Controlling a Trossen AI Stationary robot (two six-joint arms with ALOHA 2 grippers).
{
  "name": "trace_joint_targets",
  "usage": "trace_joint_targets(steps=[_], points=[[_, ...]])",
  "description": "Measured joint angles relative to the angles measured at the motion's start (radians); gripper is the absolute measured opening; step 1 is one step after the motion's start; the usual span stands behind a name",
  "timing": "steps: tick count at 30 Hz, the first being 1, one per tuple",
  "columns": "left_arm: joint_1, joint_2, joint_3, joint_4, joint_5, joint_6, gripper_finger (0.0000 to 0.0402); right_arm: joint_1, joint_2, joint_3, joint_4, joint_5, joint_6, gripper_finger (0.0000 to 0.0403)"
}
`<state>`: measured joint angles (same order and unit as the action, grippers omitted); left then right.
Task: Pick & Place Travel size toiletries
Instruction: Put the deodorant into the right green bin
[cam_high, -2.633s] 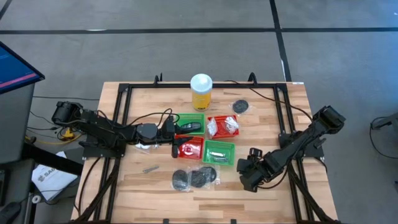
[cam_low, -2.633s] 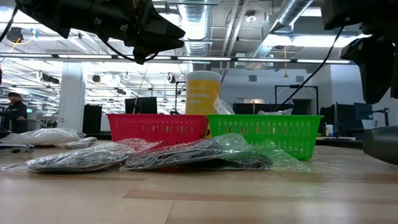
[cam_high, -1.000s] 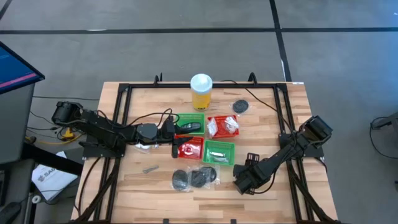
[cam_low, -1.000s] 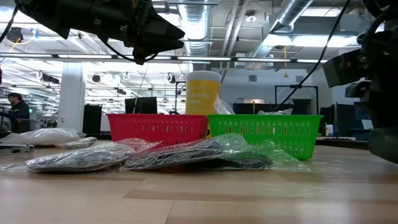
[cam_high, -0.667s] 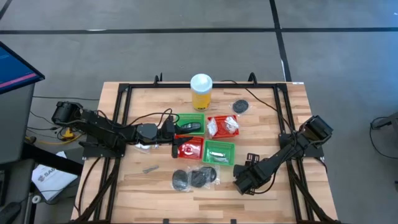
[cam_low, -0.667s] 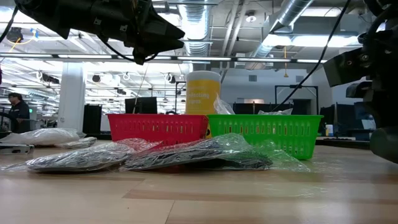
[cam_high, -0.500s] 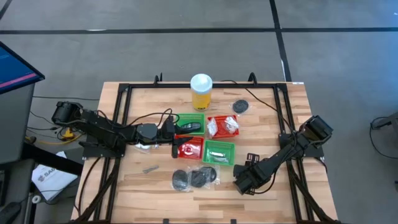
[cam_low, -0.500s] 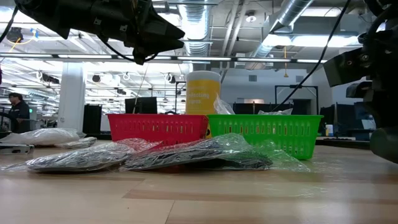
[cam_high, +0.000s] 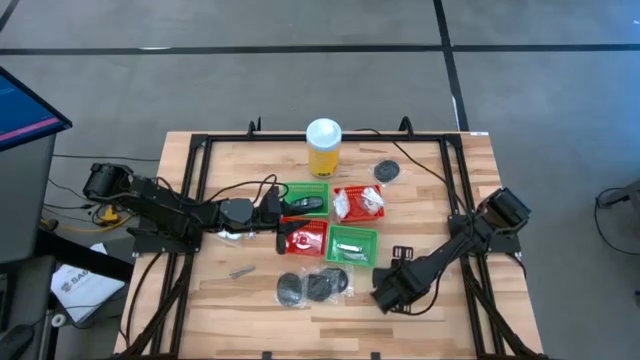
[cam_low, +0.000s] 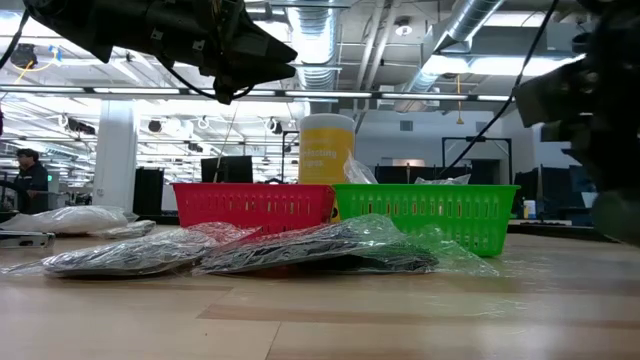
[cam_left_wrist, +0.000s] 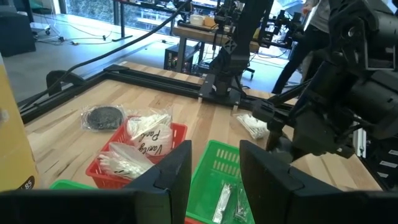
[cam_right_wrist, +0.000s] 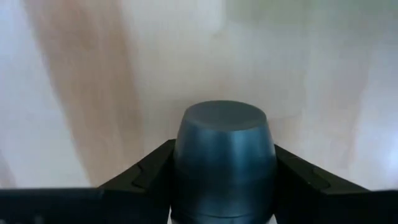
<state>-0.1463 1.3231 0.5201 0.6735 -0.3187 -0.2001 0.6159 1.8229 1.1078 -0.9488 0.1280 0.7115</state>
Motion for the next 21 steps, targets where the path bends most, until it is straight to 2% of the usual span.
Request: trace_joint_targets(steps=[11,21], points=[[0.0,0.0,0.0,0.0,-0.004,0.0,0.0127,-0.052,-0.003,0.129,-0.143,0.016,-0.126,0.019],[0.0,0.0,0.0,0.0,-0.003,0.0,0.0127,-0.094,-0.004,0.307,-0.275,0.103,-0.247,0.019]])
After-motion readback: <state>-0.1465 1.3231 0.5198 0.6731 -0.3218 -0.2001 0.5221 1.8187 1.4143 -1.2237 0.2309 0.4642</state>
